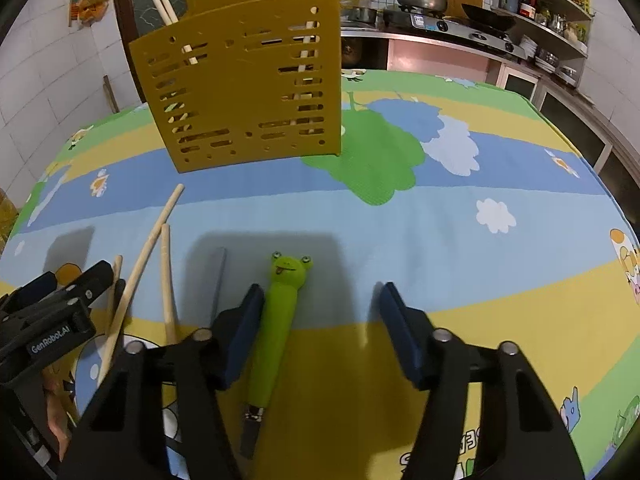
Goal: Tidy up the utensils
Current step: 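Move both open tools back down toward the table utensils, then grasp the green frog-handled fork with the right tool while the left grasps a chopstick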
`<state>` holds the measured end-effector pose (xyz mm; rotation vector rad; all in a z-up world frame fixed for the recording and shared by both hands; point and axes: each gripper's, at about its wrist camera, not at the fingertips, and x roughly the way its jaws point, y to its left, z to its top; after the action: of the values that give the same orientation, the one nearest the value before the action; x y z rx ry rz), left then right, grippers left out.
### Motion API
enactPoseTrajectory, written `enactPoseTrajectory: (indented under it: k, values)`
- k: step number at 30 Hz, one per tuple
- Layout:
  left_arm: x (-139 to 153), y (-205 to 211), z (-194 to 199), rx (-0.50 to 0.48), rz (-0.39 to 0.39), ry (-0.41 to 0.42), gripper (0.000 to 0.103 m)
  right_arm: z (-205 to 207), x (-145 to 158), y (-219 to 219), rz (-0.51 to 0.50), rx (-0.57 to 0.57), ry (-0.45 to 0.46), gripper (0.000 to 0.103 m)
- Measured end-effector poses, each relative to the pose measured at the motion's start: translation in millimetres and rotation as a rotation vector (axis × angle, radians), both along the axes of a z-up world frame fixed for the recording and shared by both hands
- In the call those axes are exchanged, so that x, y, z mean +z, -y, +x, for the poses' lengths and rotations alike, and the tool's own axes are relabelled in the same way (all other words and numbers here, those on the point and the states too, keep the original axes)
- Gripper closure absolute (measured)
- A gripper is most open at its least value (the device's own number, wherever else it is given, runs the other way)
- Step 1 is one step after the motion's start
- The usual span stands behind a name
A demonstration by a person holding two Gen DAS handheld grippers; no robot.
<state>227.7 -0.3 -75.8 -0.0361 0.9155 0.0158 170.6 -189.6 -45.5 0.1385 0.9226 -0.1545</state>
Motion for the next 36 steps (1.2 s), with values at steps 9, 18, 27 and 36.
enactPoseTrajectory:
  k: [9, 18, 27, 36]
  values:
    - [-1, 22, -2, -0.065, 0.063, -0.017, 0.004, 1, 2, -1, 0.034, 0.026, 0.003, 0.082]
    - [0, 28, -14, -0.045, 0.054, -0.023, 0.008, -3, 4, 23, 0.056, 0.054, -0.004, 0.086]
    - [9, 47, -14, -0.088, 0.024, -0.056, 0.061, -9, 1, 34, 0.057, 0.067, 0.01, 0.086]
    - [11, 48, 1, -0.056, -0.011, -0.095, 0.094, -9, 1, 34, 0.054, 0.068, 0.02, 0.086]
